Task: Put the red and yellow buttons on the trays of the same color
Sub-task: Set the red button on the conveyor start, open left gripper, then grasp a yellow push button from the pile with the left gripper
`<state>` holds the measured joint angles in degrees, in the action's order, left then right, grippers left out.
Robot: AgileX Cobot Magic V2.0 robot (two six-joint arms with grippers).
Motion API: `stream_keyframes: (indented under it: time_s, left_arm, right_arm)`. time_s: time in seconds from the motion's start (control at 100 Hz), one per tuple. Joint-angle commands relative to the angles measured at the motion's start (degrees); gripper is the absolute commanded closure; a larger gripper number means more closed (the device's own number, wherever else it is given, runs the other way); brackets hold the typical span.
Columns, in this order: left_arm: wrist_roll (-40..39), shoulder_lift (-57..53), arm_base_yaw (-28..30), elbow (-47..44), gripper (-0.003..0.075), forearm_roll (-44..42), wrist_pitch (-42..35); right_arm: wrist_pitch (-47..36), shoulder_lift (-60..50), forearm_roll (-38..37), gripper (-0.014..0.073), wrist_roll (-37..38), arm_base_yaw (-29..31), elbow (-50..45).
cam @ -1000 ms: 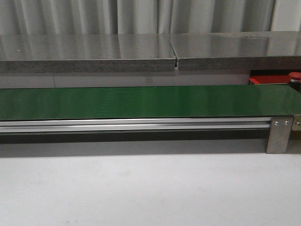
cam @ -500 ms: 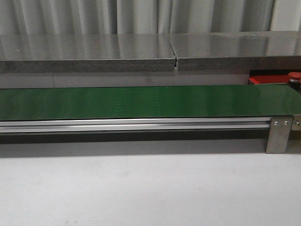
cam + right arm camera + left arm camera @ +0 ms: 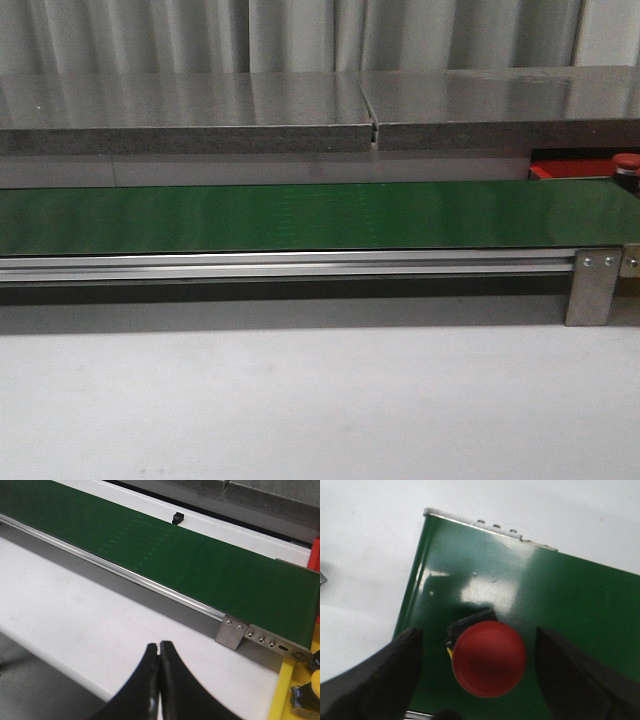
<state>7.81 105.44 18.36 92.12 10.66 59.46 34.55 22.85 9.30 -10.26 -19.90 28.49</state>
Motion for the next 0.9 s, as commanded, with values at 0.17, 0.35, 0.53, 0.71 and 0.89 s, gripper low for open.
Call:
stream_keyframes:
  time_s: [0.17, 0.35, 0.53, 0.71, 0.89]
  left_arm:
    - [0.5, -3.9, -0.4, 6.7, 0.0191, 6.0, -0.6]
    - [-1.8, -4.3, 1.1, 9.4, 0.0194, 2.5, -0.2]
    - [-2.8, -3.7, 5.3, 9.4, 0.0194, 1.1, 0.8]
    - [-3.1, -1.9, 10.4, 9.4, 0.0194, 1.1, 2.8]
    - [-4.3, 2.4, 13.9, 9.4, 0.0194, 0.3, 4.8]
  right_arm:
    - [-3.8, 0.4, 0.4, 0.0662, -0.5, 0.0, 1.5]
    - [-3.8, 0.4, 0.4, 0.0662, -0.5, 0.0, 1.5]
    - [-3.8, 0.4, 0.4, 0.0662, -0.5, 0.0, 1.5]
    - [-3.9, 0.4, 0.4, 0.0662, -0.5, 0.0, 1.5]
    - [-3.9, 0.4, 0.4, 0.0662, -0.5, 0.0, 1.5]
